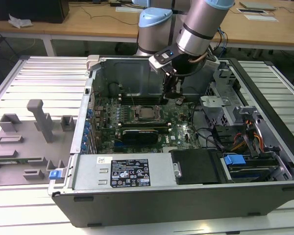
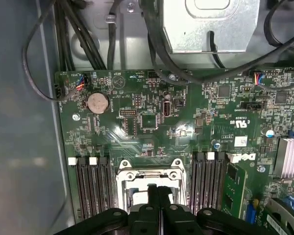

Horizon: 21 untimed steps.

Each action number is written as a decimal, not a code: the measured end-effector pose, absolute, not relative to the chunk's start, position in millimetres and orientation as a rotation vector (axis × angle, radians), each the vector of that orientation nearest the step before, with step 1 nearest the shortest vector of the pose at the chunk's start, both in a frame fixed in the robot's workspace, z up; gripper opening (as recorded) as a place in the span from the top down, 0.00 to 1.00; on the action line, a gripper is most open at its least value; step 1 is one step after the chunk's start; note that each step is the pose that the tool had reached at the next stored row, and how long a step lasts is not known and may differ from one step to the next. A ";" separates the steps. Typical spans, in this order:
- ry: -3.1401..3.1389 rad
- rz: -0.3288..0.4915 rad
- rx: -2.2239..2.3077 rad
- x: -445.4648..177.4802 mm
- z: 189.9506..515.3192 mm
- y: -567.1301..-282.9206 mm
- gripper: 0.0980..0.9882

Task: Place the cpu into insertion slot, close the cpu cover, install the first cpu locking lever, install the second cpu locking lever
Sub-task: 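Close the cpu cover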

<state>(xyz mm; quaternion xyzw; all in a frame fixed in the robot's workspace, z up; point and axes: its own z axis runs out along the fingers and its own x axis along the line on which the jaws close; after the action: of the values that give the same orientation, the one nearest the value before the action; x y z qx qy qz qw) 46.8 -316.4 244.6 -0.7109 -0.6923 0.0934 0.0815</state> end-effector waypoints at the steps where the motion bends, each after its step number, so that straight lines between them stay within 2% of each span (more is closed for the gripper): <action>1: -2.069 0.279 -2.124 46.2 244.5 -316.3 0.99; 9: -2.081 0.256 -2.137 32.5 244.3 -316.4 0.99; 21: -2.168 0.086 -2.223 3.3 239.3 -316.4 0.99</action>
<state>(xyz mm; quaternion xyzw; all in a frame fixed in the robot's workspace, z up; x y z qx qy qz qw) 3.3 -316.4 239.3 -0.7155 -0.6978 0.0278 0.0178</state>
